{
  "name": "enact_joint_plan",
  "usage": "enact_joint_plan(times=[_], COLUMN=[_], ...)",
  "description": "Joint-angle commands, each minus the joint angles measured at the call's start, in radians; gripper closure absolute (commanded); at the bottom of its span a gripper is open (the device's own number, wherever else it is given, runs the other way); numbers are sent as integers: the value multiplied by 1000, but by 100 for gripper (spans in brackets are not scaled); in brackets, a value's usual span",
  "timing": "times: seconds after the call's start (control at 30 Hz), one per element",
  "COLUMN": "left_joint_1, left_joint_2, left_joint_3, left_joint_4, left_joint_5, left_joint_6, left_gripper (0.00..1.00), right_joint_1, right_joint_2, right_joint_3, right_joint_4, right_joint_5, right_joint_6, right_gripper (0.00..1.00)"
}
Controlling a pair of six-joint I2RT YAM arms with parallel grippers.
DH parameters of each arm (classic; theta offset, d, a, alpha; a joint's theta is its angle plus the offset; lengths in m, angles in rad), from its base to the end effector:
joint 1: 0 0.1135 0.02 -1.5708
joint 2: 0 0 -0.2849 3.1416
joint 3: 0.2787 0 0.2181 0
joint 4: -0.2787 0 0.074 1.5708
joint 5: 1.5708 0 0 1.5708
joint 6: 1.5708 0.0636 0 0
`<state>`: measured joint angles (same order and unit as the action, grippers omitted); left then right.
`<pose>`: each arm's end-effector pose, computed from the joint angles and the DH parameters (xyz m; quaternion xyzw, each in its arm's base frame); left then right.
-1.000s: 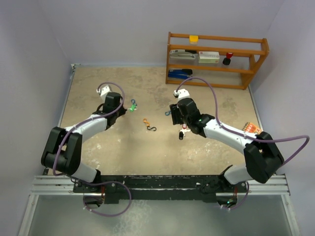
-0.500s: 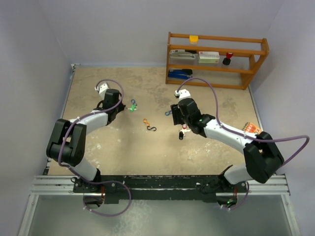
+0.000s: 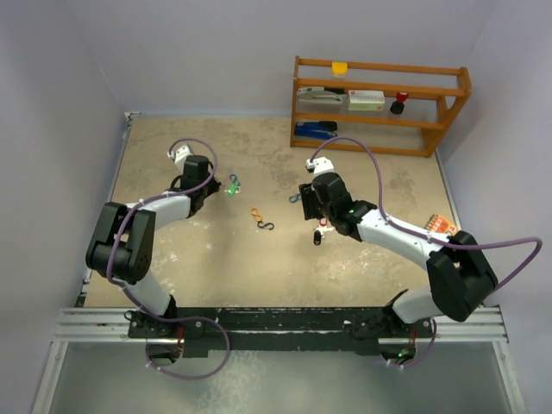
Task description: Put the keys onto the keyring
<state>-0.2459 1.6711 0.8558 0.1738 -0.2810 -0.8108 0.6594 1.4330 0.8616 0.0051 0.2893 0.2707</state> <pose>0.3382 -0.0667 0.2046 -0.3070 0.8326 -0.1156 0.4463 0.2511 0.1716 0.2604 -0.0994 0.8644 0.1007 0.4824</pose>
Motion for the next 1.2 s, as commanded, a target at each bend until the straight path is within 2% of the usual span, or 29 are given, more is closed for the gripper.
enact_joint_plan(times=[0.0,0.43,0.53,0.77,0.83,0.93,0.97,1.17], left_joint_1=[13,36,39,40,40,38,34,-73], left_joint_2=[7,-5,-23,-91,-117,-146,-155,-214], left_joint_3=[30,8,-2,-22,-28,-38,-39,1], left_joint_4=[78,90,89,65,47,21,10,-140], left_joint_5=[22,22,17,7,10,46,57,5], left_joint_6=[-5,-4,-4,-7,-8,-7,-4,80], left_gripper=[89,71,65,61,55,53,46,43], right_joint_1=[-6,-9,-8,-8,-9,-9,-10,-27], right_joint_2=[-20,-17,-15,-14,-13,-8,-1,87], right_joint_3=[8,2,1,2,6,16,25,117], right_joint_4=[15,14,14,12,7,-7,-21,-127], right_joint_5=[-12,-12,-15,-15,-15,0,11,29], right_joint_6=[11,12,12,14,14,18,23,41], right_gripper=[41,41,41,41,41,41,41,38])
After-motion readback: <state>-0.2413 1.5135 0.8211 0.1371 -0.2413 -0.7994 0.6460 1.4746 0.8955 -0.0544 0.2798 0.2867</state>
